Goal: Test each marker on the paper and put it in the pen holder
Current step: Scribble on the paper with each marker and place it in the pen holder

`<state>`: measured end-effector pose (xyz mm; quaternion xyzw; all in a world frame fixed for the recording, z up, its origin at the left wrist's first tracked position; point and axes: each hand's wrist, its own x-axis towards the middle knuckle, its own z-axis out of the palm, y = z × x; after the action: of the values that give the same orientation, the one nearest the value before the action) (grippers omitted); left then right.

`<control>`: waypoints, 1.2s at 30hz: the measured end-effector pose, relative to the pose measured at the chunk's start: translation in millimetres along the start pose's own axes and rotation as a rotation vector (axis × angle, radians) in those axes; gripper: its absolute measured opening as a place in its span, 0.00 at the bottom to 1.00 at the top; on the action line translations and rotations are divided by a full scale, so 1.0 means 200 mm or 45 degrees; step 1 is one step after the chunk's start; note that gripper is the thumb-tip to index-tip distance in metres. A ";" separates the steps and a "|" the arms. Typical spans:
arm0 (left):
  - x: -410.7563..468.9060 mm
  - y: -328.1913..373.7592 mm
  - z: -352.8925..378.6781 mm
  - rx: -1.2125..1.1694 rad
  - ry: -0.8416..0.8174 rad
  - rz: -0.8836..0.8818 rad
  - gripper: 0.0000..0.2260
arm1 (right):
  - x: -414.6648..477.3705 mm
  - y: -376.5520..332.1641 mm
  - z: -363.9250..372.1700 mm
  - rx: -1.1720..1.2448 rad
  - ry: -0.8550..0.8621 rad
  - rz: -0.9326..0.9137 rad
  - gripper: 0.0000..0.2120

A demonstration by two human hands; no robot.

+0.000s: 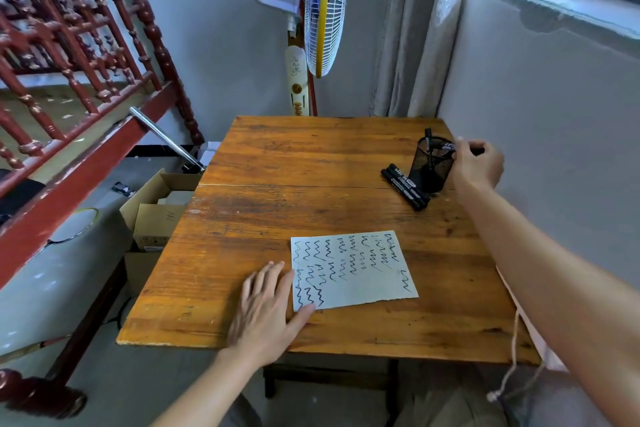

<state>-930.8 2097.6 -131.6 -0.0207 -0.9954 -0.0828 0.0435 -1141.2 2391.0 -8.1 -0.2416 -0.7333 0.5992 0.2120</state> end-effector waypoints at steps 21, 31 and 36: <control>0.00 0.00 -0.01 -0.007 0.028 0.000 0.33 | 0.21 0.04 0.16 -0.319 -0.203 0.001 0.23; 0.00 0.01 -0.02 -0.018 0.019 0.005 0.33 | -0.01 0.33 0.28 -1.186 -0.547 -0.366 0.15; 0.00 0.01 -0.03 -0.020 0.018 -0.004 0.33 | -0.03 0.37 0.35 -1.422 -0.538 -0.384 0.16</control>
<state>-930.3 2098.2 -125.4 -0.0190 -0.9944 -0.0907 0.0505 -1170.6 2344.9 -95.0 -0.0861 -0.9886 0.1229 -0.0140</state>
